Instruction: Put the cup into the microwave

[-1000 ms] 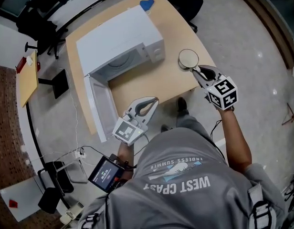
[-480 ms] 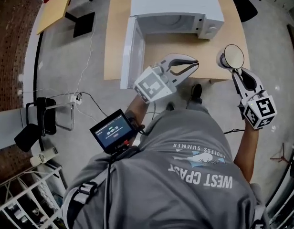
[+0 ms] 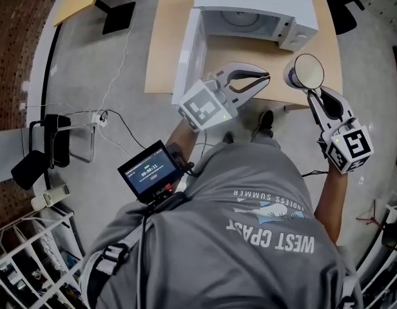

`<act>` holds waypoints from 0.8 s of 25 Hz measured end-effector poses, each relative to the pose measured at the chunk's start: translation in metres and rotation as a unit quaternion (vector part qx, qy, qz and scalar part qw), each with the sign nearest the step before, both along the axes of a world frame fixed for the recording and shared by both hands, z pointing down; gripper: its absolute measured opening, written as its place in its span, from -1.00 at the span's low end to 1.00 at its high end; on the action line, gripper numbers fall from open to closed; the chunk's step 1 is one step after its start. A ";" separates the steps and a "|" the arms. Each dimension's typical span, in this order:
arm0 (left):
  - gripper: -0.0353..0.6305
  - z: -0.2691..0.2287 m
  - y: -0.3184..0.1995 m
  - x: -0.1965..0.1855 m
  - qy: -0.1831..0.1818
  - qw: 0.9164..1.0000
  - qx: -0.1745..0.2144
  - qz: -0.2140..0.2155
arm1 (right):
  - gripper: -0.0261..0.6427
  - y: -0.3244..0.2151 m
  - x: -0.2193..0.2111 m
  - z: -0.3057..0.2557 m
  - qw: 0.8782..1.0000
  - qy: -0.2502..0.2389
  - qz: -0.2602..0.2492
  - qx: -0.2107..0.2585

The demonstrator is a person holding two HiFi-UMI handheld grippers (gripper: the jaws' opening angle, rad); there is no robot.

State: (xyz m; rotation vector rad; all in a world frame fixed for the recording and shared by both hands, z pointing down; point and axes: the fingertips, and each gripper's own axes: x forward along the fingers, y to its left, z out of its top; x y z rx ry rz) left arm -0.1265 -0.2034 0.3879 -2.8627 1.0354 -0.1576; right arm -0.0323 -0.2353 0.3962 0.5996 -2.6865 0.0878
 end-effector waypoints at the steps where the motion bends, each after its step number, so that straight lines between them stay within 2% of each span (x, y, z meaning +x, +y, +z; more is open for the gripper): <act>1: -0.82 -0.001 0.003 -0.003 0.000 1.000 0.001 -0.002 | -0.72 0.003 -0.004 -0.001 1.000 0.000 -0.004 0.001; 10: -0.82 -0.001 0.025 -0.022 0.011 0.999 -0.014 -0.027 | -0.72 0.023 -0.031 -0.003 0.999 0.001 -0.032 -0.005; 13: -0.82 0.004 0.020 -0.028 0.022 0.998 -0.026 -0.048 | -0.72 0.018 -0.037 0.003 0.999 0.004 -0.042 -0.011; 20: -0.82 0.038 0.002 -0.044 0.021 0.995 -0.054 -0.080 | -0.72 -0.012 -0.065 0.043 0.997 0.009 -0.065 -0.036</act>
